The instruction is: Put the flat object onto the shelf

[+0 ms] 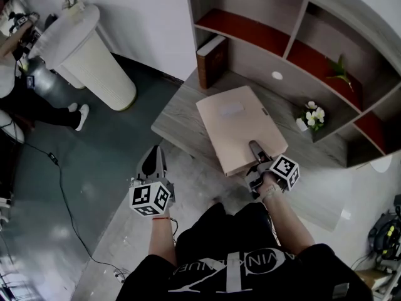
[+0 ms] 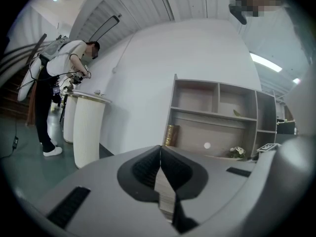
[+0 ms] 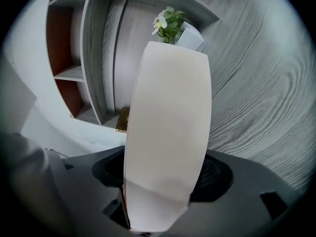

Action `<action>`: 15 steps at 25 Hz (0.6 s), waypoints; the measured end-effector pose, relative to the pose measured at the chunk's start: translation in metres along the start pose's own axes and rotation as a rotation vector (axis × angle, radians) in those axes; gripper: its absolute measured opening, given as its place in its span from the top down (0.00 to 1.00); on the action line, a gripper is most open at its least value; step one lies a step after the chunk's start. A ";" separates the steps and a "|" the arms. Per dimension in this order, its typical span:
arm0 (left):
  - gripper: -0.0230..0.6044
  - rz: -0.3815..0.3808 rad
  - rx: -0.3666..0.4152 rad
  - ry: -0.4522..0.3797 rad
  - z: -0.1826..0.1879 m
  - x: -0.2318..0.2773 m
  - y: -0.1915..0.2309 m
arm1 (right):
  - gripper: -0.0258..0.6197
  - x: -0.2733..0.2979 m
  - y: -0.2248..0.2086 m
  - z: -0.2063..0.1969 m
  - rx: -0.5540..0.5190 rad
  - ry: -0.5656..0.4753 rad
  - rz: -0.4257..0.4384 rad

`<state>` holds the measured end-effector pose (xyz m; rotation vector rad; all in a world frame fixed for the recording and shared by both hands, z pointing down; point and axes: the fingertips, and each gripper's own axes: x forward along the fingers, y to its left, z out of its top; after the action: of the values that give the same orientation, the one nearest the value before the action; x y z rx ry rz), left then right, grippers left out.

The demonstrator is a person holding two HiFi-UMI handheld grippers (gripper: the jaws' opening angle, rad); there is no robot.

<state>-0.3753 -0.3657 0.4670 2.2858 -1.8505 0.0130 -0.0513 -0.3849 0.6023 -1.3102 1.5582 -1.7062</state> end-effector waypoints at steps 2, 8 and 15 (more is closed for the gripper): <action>0.95 0.008 -0.007 -0.011 0.003 -0.002 0.000 | 0.40 0.002 0.002 -0.006 -0.022 0.054 -0.011; 0.95 0.013 -0.010 -0.033 0.012 -0.003 -0.004 | 0.24 0.003 0.020 -0.036 -0.185 0.311 0.038; 0.95 0.023 -0.023 -0.042 0.016 -0.001 -0.006 | 0.12 -0.014 0.023 -0.077 -0.370 0.606 0.137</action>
<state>-0.3716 -0.3659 0.4504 2.2664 -1.8867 -0.0533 -0.1180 -0.3411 0.5843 -0.8370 2.3356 -1.8913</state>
